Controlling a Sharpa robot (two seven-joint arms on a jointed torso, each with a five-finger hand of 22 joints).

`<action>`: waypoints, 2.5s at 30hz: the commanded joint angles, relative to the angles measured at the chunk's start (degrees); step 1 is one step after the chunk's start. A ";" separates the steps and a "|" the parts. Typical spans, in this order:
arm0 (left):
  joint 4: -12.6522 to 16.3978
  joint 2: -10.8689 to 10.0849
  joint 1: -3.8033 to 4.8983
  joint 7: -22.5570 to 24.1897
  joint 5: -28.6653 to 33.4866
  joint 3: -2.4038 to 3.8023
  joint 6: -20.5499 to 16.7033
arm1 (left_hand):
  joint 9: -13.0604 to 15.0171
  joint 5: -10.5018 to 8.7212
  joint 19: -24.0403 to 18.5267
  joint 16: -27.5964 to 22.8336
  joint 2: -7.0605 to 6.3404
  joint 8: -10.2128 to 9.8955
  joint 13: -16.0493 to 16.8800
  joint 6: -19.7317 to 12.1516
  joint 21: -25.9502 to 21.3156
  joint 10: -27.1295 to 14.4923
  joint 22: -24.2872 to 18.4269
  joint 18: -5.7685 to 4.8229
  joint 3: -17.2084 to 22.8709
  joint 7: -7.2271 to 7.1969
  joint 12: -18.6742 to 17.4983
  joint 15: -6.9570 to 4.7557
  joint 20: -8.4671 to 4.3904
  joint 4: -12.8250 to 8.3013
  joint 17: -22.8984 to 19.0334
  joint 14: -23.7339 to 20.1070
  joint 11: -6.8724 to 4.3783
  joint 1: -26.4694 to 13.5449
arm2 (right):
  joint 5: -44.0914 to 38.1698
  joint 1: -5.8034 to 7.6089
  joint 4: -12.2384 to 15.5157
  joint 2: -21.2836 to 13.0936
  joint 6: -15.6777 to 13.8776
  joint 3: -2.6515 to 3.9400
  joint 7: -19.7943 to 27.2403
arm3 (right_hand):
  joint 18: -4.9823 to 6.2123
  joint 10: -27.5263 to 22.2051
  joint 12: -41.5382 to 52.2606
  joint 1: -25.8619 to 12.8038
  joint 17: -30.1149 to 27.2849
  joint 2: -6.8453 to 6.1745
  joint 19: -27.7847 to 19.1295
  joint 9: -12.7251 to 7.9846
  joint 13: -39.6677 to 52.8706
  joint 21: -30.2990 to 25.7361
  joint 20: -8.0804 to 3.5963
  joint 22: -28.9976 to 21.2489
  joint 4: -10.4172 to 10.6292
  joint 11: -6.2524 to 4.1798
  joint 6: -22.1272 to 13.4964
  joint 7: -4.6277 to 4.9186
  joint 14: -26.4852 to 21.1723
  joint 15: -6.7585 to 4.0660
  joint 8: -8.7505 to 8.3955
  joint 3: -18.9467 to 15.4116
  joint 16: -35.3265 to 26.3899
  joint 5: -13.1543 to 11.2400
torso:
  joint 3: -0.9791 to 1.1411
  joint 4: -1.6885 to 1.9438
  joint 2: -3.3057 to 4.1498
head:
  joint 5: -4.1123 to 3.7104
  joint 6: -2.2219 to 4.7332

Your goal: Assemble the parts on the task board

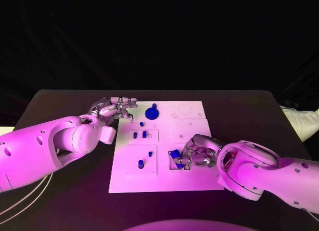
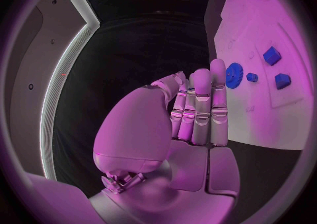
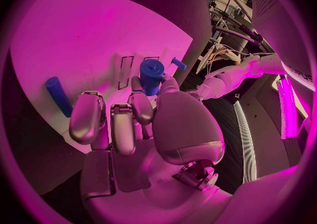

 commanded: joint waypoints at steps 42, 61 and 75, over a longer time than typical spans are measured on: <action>0.04 0.12 -0.03 0.25 -0.26 0.03 1.08 | 0.00 0.39 0.11 -0.34 0.49 0.49 0.04 -0.68 -0.42 -0.78 -0.12 1.10 -0.20 -0.11 0.47 -0.07 0.41 -0.10 -0.18 -0.52 -0.02 0.14 | -12.28 -0.17 1.04 0.06 0.75 0.02 0.19 | -0.39 -1.87 -5.98 8.41 5.41 -2.85 -0.20 7.56 -2.71 -0.18 -0.66 -0.15 -9.26 -0.85 -0.78 -0.30 4.32 -0.70 1.39 6.02 -0.39 -14.06 | -0.07 0.07 0.03 | 0.26 -0.58; 0.06 -0.17 -0.03 -0.05 -0.46 0.03 1.12 | 0.01 0.40 0.10 -0.40 0.54 0.55 0.04 -0.69 -0.43 -0.79 -0.12 1.10 -0.18 -0.10 0.52 -0.06 0.41 -0.10 -0.30 -0.57 -0.01 0.15 | -12.27 -0.33 1.29 0.18 -4.30 0.03 3.36 | -0.54 -0.93 -4.80 6.81 5.87 -2.99 0.17 8.25 -1.75 0.21 -0.75 0.64 -8.29 -0.95 -0.30 -0.46 4.42 -0.78 1.97 4.97 -0.12 -14.94 | -0.03 0.01 -0.02 | 0.32 -0.86; 0.01 -0.25 -0.03 -0.09 -0.48 0.03 1.26 | 0.01 0.40 0.10 -0.40 0.54 0.55 0.04 -0.69 -0.43 -0.79 -0.12 1.10 -0.18 -0.10 0.52 -0.06 0.41 -0.10 -0.30 -0.57 -0.01 0.15 | -11.79 -0.43 1.74 -0.92 -0.86 0.03 7.31 | -0.59 -0.37 -4.10 7.90 6.37 -2.83 0.29 9.10 -1.02 0.35 -0.95 0.96 -9.05 -1.19 -0.13 -0.74 4.50 -0.98 2.60 4.57 0.19 -19.63 | -0.03 -0.05 0.01 | 0.29 -0.93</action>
